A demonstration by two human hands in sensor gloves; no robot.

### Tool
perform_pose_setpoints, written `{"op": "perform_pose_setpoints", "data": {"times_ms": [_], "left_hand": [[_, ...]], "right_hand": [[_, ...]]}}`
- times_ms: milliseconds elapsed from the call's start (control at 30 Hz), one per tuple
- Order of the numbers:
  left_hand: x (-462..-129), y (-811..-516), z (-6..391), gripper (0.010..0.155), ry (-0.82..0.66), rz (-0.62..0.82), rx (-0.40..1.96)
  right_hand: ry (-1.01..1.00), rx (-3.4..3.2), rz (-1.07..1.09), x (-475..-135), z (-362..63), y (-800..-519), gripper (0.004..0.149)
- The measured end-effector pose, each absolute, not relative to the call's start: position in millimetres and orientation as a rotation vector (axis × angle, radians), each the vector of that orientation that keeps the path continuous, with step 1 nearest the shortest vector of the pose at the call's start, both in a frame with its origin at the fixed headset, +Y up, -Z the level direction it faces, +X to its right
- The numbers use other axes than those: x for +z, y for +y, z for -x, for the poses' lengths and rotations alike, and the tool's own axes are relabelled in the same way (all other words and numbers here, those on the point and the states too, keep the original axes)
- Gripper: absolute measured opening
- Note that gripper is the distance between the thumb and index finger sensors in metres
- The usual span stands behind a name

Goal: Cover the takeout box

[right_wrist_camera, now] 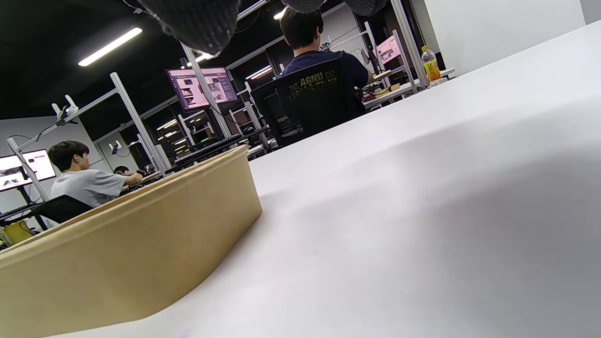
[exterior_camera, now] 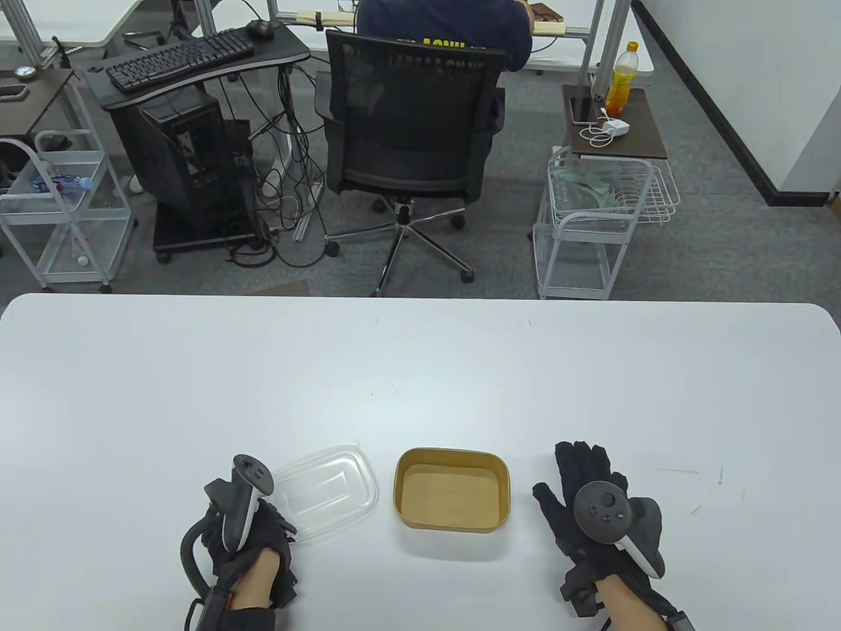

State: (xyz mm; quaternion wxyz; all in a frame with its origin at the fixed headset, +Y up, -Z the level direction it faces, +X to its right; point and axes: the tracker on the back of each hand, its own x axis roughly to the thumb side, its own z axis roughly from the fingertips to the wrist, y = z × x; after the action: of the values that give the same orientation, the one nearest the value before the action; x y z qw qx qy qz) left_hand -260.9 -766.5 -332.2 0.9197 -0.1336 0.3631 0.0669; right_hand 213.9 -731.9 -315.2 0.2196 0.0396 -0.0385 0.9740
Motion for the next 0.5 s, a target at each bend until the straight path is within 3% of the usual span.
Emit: {"op": "perform_pose_setpoints", "data": {"times_ms": [500], "left_hand": [[-318, -750, 283, 0.039, 0.736, 0.249, 0.416]], "right_hand": [[-0.108, 2.678, -0.097, -317, -215, -732, 0.072]]}}
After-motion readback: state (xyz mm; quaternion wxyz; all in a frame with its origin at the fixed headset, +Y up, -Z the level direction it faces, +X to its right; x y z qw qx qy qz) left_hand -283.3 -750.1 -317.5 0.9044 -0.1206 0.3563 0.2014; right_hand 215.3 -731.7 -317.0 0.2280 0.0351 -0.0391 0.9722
